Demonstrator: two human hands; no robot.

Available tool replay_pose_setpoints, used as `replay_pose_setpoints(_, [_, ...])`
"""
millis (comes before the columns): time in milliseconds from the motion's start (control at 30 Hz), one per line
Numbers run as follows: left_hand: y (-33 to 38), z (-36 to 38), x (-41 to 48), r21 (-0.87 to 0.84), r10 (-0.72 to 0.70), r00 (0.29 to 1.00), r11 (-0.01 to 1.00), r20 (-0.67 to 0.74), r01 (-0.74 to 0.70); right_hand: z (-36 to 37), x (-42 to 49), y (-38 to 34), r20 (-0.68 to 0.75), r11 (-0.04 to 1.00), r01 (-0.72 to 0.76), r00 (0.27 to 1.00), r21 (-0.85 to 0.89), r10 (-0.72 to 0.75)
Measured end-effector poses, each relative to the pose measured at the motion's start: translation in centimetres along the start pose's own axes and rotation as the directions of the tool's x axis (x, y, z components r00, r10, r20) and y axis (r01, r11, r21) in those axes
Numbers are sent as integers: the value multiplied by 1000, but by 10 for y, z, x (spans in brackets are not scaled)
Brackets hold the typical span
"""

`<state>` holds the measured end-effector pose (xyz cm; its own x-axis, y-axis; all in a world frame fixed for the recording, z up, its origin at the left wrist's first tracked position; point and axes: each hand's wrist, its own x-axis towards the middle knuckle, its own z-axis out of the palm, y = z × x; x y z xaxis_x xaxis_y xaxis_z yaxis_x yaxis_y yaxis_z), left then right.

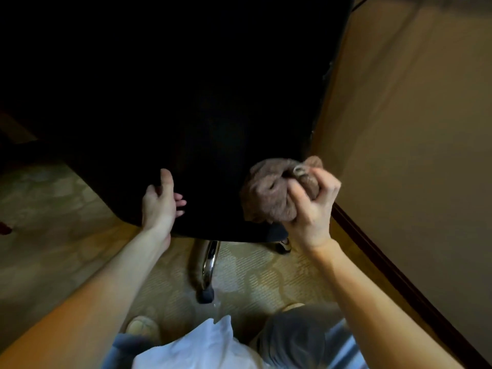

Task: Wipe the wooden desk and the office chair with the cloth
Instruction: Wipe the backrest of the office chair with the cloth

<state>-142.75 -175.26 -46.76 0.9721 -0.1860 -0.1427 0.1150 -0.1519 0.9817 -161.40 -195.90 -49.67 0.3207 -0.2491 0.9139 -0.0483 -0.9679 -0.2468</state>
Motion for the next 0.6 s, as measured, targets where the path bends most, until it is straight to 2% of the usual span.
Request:
replay_pose_setpoints(67, [-3,4,4,5,-16,1000,1000,-25,16,9,-45,11,166,1000,-2,986,-19,5])
replay_pose_setpoints(133, [-4,9,9,24,-17,999,1000,-46,18,18,-87,15,295,995,-84,951,-45,94])
replay_pose_setpoints(267, [-3,14,12,85,22,992,996,-123,-12,36,-129,14,333,960,-260,901,-100,279])
replay_pose_setpoints(433, [-2,13,17,102,12,994,995,-113,0,36,-147,19,381,969,-217,891,-121,247])
replay_pose_setpoints(500, [-3,10,19,97,6,995,995,-102,4,37,-157,17,436,945,-287,839,-158,327])
replay_pose_setpoints(600, [-3,10,18,111,-3,997,994,-83,13,39,-167,14,551,899,-346,710,-270,438])
